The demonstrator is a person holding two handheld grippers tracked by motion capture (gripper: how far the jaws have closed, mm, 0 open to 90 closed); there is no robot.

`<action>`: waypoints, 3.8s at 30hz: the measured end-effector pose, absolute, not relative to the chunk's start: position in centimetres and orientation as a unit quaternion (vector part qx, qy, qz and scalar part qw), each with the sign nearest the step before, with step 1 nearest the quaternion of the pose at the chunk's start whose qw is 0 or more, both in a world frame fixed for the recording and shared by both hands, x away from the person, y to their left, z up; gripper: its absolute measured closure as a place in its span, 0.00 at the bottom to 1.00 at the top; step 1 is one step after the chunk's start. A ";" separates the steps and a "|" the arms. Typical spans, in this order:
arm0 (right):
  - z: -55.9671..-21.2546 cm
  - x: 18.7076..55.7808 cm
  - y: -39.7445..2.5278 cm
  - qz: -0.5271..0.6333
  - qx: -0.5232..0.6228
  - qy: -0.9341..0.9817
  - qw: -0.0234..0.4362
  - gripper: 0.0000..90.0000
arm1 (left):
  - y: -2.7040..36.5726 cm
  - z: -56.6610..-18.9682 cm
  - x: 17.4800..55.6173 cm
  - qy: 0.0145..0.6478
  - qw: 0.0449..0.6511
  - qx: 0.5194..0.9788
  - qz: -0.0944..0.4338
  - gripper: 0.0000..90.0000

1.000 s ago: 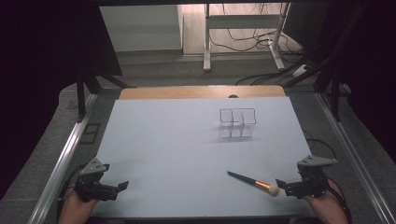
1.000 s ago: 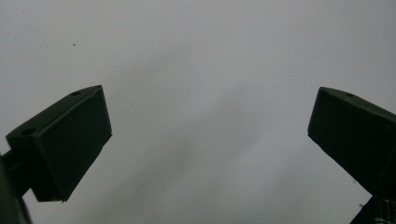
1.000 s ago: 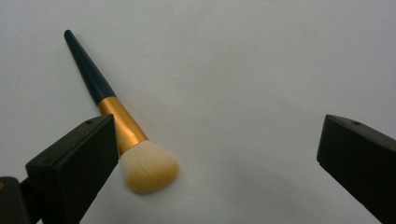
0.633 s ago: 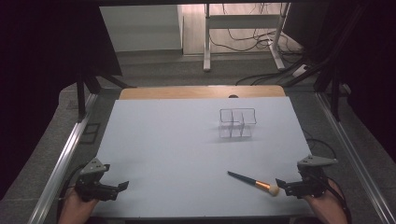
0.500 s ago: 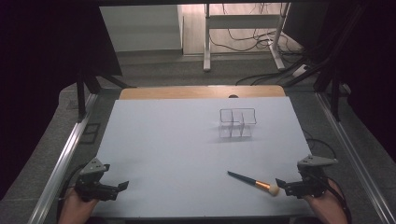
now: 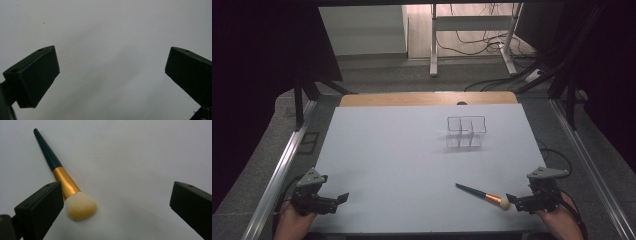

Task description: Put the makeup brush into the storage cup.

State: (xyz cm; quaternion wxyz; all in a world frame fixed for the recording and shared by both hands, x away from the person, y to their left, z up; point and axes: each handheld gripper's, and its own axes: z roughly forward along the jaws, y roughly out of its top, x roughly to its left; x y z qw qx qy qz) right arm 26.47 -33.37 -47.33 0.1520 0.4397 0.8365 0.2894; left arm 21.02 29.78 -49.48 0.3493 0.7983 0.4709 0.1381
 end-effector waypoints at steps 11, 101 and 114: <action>-46.8 26.4 -33.1 0.283 0.431 0.843 0.155 0.00 | 29.9 -49.3 21.0 0.473 0.352 0.794 0.146 0.00; -45.8 29.2 -25.1 0.167 0.384 0.905 0.074 0.00 | 28.2 -50.0 21.3 0.428 0.321 0.837 0.118 0.00; -46.2 29.6 -23.5 0.160 0.373 0.911 0.068 0.02 | 28.2 -50.0 21.3 0.426 0.320 0.838 0.117 0.00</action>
